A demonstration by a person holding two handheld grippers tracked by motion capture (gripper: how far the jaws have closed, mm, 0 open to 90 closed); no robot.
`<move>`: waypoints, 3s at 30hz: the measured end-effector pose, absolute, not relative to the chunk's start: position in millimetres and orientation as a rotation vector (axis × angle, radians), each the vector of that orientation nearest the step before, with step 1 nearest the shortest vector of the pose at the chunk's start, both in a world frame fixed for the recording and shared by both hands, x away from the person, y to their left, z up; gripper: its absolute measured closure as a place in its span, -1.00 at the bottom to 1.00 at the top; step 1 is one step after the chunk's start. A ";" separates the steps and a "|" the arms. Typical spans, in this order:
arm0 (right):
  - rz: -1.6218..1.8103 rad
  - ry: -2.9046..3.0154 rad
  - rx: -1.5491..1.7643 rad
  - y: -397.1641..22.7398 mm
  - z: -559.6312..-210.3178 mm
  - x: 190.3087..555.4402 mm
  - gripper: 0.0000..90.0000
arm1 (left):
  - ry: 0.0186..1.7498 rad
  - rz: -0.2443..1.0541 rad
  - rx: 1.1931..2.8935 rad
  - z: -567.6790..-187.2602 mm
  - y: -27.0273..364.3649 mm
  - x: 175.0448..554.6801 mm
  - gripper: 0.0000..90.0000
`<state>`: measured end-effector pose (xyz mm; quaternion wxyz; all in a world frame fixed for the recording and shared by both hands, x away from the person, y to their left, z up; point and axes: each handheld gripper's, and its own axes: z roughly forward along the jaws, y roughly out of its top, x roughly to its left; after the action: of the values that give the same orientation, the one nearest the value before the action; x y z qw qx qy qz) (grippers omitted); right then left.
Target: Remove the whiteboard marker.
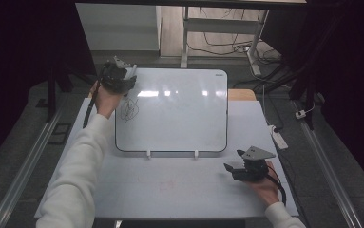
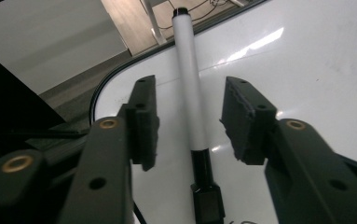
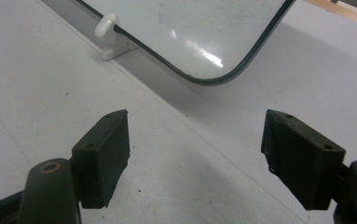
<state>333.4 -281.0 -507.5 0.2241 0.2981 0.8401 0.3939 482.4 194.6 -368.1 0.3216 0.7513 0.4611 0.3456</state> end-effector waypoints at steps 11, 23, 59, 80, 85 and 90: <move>1.078 2.308 0.829 -282.1 -506.4 333.5 -0.47 | 1.194 0.950 1.987 -372.3 189.7 487.0 0.70; 1.071 2.302 0.825 -282.6 -506.2 333.6 -0.46 | 1.164 0.892 1.990 -367.3 192.1 480.7 0.82; 1.227 2.281 0.798 -264.9 -494.4 325.2 -0.35 | 0.708 0.544 1.929 -397.5 143.3 346.7 0.82; 1.398 2.375 0.749 -216.2 -481.9 314.0 -0.25 | 0.637 0.359 1.940 -446.8 88.6 327.1 0.82; 1.448 2.401 0.773 -203.6 -480.6 314.4 -0.19 | 0.634 0.338 1.922 -450.5 80.5 324.8 0.82; 1.510 2.422 0.801 -188.0 -480.2 317.8 -0.12 | 0.632 0.341 1.912 -453.3 73.9 321.8 0.82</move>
<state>317.8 -188.0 -480.2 0.0885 0.2692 0.8138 0.5073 321.8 73.9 -453.3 0.5223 0.7983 0.2640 0.1424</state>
